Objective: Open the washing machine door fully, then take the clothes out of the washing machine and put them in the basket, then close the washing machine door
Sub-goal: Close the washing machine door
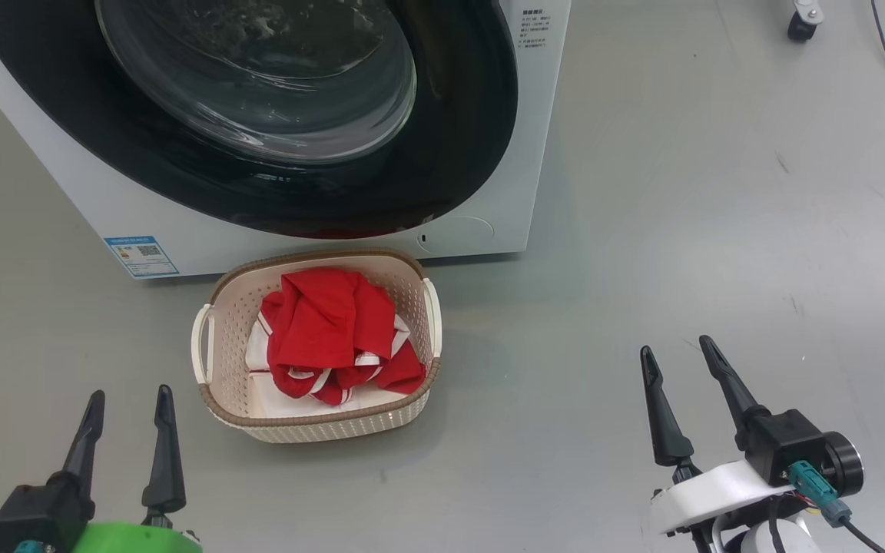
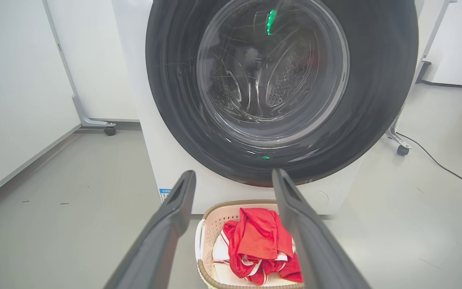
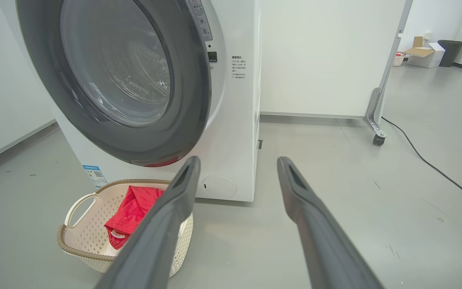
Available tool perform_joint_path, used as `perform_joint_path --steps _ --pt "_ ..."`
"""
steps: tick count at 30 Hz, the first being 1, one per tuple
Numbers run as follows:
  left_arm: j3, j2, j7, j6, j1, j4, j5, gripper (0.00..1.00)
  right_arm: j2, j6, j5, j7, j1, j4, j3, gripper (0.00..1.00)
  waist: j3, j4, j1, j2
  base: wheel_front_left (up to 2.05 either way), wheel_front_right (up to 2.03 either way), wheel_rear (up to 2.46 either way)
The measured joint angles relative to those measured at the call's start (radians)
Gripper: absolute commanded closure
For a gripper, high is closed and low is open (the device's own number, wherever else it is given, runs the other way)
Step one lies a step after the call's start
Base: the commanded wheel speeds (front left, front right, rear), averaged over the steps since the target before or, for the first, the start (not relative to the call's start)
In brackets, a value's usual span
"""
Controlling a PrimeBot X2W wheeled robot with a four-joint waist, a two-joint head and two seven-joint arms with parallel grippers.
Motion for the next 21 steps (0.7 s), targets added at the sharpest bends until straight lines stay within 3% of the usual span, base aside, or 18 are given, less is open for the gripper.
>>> perform_joint_path --steps 21 --pt "-0.009 -0.032 -0.001 0.009 0.024 -0.001 0.03 0.0 0.004 -0.002 -0.014 0.0 0.015 -0.003 -0.016 0.0 -0.003 -0.008 0.0 0.0 0.0 0.0 0.0"
